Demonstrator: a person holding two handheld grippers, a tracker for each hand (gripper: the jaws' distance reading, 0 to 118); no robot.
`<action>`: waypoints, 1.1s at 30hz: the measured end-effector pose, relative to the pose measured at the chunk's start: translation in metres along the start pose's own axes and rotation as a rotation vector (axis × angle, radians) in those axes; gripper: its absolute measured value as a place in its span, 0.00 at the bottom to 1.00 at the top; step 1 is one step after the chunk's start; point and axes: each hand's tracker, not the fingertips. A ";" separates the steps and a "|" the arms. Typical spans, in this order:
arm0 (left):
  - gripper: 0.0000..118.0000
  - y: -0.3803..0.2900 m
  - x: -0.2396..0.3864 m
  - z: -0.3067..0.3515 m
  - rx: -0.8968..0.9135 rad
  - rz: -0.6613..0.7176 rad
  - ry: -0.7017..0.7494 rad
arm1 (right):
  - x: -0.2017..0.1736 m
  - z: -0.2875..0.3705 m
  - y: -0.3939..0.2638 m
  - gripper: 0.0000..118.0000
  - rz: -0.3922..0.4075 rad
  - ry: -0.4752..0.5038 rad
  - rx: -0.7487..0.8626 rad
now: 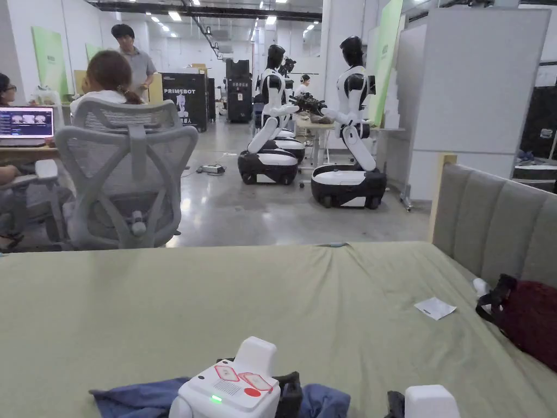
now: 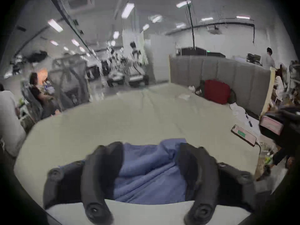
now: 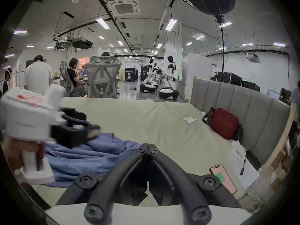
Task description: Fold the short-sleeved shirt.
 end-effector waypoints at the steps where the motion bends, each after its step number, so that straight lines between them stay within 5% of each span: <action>1: 0.29 -0.005 -0.008 0.020 0.014 0.007 0.006 | -0.006 0.002 0.001 0.00 0.001 0.006 0.005; 3: 0.01 -0.019 -0.024 0.056 0.024 0.043 0.012 | -0.020 0.007 0.003 0.00 0.000 0.027 0.012; 8: 0.00 -0.048 -0.093 0.134 0.012 0.271 0.046 | -0.059 0.013 0.003 0.00 0.024 0.107 0.014; 11: 0.00 -0.052 -0.165 0.147 -0.151 0.350 0.159 | -0.079 0.012 0.004 0.00 0.049 0.149 0.008; 16: 0.00 -0.085 -0.299 0.125 -0.497 0.521 0.251 | -0.100 0.011 0.008 0.00 0.076 0.198 0.016; 22: 0.02 -0.126 -0.337 0.088 -0.613 0.791 0.208 | -0.111 -0.002 0.008 0.00 0.098 0.216 0.007; 23: 0.19 -0.131 -0.337 0.080 -0.637 0.813 0.214 | -0.111 -0.004 0.008 0.00 0.103 0.214 0.003; 24: 0.58 -0.136 -0.336 0.070 -0.671 0.827 0.220 | -0.110 -0.006 0.008 0.00 0.107 0.214 0.000; 25: 0.81 -0.137 -0.322 0.069 -0.705 0.822 0.249 | -0.109 -0.008 0.008 0.00 0.108 0.212 -0.004; 26: 0.92 -0.140 -0.317 0.062 -0.724 0.800 0.269 | -0.108 -0.010 0.007 0.00 0.109 0.208 -0.007; 30: 0.65 -0.163 -0.321 0.031 -0.826 0.804 0.328 | -0.102 -0.014 0.004 0.00 0.102 0.195 -0.018; 32: 0.61 -0.161 -0.312 0.026 -0.843 0.670 0.352 | -0.099 -0.015 0.001 0.00 0.103 0.189 -0.027; 33: 0.52 -0.160 -0.318 0.024 -0.853 0.663 0.344 | -0.097 -0.017 0.000 0.00 0.103 0.186 -0.031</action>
